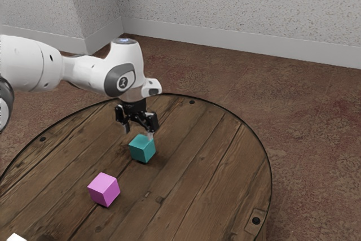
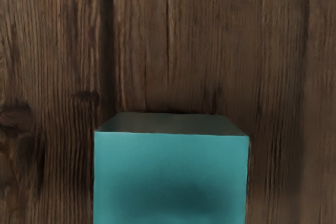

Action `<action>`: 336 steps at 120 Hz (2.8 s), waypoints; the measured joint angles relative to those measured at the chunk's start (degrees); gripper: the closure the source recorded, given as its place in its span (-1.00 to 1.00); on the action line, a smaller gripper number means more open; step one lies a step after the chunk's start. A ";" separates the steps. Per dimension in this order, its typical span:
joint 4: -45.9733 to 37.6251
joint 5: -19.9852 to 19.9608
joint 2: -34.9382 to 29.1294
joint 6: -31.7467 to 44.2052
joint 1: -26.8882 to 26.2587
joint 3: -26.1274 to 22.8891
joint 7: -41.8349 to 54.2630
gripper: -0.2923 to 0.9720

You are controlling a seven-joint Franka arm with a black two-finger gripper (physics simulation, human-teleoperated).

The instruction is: Pick up the blue block with one arm, and put the blue block on the pink block with one arm

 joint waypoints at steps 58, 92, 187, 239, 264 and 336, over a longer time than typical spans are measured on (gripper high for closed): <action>-4.86 0.70 0.25 7.02 0.01 -0.72 -1.20 -0.54; -4.45 0.45 2.67 8.30 0.50 -0.46 -1.45 -0.47; -12.32 -0.18 -9.69 9.53 0.61 -0.17 -0.22 0.00; -36.73 0.58 -33.89 9.76 0.75 -1.39 -3.32 0.13; -42.87 0.58 -41.34 6.71 2.14 -2.19 -5.15 0.08; -40.55 1.99 -37.00 3.11 2.71 -5.19 -6.26 -0.24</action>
